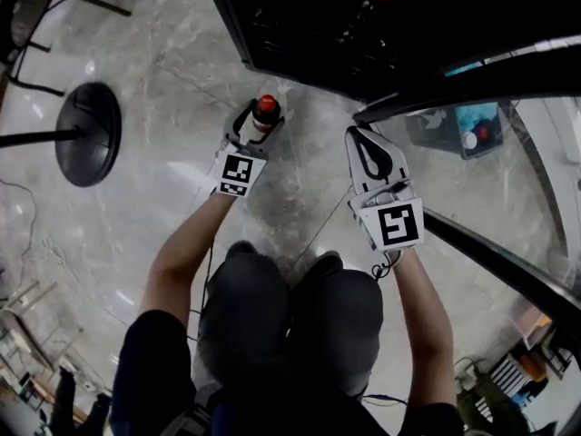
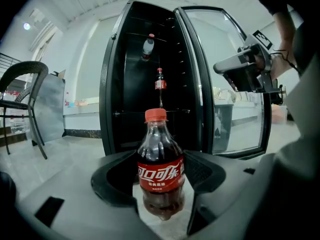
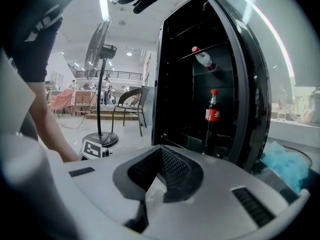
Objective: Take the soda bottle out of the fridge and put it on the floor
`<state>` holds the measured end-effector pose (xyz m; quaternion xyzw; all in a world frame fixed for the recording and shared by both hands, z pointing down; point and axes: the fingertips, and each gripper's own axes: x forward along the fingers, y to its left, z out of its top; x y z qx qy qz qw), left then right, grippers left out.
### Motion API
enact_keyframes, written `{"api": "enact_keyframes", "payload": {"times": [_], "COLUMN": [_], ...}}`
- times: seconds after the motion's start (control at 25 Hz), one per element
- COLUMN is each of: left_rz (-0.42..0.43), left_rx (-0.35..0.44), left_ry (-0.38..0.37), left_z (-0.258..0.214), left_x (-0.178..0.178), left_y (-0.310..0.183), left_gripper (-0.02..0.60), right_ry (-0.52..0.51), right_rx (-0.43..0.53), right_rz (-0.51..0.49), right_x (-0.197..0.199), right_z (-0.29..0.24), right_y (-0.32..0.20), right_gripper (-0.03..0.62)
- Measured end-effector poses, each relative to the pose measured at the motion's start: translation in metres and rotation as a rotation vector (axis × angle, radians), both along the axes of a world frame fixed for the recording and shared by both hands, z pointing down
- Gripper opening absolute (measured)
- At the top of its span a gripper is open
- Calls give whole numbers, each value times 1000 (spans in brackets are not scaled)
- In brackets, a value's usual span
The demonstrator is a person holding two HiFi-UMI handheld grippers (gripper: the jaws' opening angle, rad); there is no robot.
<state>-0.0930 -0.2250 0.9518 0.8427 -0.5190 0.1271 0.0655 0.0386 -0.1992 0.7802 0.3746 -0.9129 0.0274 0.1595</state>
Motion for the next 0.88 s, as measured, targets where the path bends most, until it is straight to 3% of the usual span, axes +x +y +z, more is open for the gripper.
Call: {"api": "enact_keyframes", "payload": {"times": [0.48,0.88], "left_rz": [-27,-38], "left_rx": [-76,-90], "left_ry": [-37,-46], "left_z": [67,96], "left_x": [2,-4], "left_y": [-4,-11], "left_gripper": [301,301], "right_ry": [27,35], "right_rx": [-5,-18], "right_rz": [-23,-18], "right_x": [-6,-11], "right_z": [27,43], "right_y": [5,3], "right_gripper": [18,18]}}
